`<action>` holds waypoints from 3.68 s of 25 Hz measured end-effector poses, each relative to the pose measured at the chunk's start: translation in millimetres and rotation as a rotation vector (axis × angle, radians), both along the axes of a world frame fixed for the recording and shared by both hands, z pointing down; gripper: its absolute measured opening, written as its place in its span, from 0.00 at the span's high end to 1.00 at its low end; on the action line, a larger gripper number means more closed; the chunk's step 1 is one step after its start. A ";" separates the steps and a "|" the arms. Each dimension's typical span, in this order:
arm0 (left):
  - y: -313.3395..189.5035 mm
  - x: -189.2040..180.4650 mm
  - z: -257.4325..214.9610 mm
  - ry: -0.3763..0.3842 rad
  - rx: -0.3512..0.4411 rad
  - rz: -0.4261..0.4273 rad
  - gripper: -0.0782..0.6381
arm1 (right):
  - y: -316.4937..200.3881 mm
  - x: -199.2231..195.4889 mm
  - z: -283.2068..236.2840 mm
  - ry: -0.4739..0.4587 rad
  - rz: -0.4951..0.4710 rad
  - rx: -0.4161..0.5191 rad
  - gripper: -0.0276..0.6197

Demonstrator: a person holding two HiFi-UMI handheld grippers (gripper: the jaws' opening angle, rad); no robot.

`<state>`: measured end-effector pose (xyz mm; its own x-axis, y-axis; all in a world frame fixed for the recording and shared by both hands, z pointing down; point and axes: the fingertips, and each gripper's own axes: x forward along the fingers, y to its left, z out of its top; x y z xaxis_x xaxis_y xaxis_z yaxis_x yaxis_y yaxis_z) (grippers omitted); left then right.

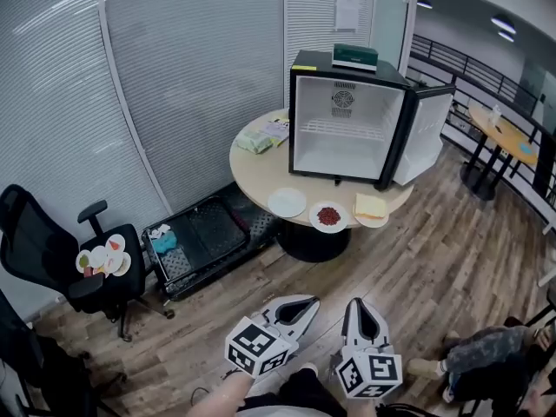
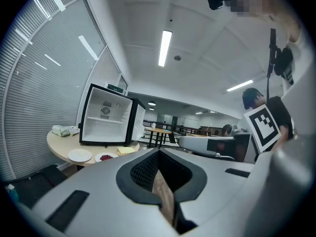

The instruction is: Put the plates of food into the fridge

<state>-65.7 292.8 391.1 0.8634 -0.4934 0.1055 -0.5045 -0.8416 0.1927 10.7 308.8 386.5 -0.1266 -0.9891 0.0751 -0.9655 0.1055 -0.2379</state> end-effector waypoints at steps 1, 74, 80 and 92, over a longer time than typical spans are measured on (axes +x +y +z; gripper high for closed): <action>-8.0 5.4 -0.3 0.002 0.001 -0.002 0.88 | -8.2 5.3 0.1 -0.001 -0.001 0.002 0.94; -421.9 116.3 6.8 -0.001 -0.044 0.056 0.88 | -414.8 107.6 12.0 -0.007 0.084 -0.022 0.94; -428.9 126.1 19.5 0.004 -0.084 0.102 0.88 | -419.1 115.2 21.2 -0.050 0.114 -0.036 0.94; -376.5 169.8 33.0 -0.022 -0.150 0.239 0.88 | -373.0 171.2 34.6 -0.136 0.246 -0.064 0.92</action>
